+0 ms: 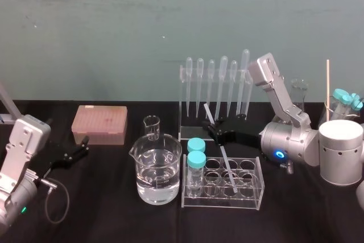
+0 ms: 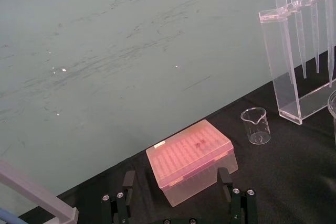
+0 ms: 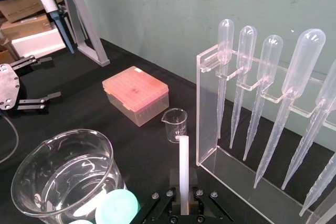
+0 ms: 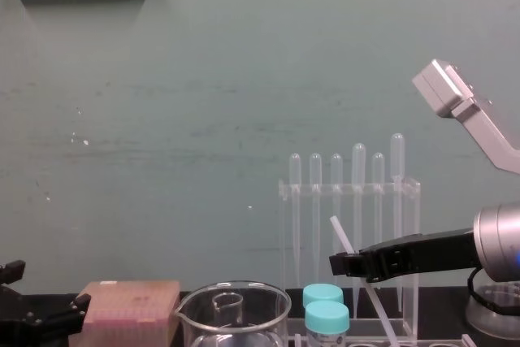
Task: Pick up the stirring rod with one hand, then place it down.
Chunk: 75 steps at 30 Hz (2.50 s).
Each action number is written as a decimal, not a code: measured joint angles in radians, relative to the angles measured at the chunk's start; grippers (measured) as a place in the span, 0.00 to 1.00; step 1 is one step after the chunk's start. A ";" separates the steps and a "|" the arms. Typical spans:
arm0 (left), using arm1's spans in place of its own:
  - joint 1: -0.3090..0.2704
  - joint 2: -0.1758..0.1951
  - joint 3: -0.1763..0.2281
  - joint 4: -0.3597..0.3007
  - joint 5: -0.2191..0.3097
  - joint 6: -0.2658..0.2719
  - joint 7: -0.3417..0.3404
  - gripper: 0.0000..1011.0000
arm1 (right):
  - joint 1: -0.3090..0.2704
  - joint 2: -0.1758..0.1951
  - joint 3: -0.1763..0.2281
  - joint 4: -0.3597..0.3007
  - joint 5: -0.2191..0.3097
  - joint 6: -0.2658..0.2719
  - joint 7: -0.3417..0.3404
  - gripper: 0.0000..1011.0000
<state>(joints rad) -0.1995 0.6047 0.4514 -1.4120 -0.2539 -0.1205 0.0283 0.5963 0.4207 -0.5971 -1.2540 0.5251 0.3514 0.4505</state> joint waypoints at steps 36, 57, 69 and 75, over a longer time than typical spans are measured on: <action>0.000 0.000 0.000 0.000 0.000 0.000 0.000 0.99 | -0.302 0.021 0.349 -0.305 0.173 -0.578 0.127 0.07; 0.000 0.000 0.000 0.000 0.000 0.000 0.000 0.99 | -0.278 0.052 0.359 -0.310 0.186 -0.570 0.160 0.07; 0.000 0.000 0.000 0.000 0.000 0.000 0.000 0.99 | -0.265 0.050 0.351 -0.292 0.183 -0.566 0.159 0.07; 0.000 0.000 0.000 0.000 0.000 0.000 0.000 0.99 | -0.264 0.050 0.349 -0.290 0.181 -0.566 0.159 0.07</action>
<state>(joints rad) -0.1995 0.6047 0.4514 -1.4120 -0.2539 -0.1205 0.0283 0.3322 0.4705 -0.2480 -1.5443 0.7060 -0.2146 0.6095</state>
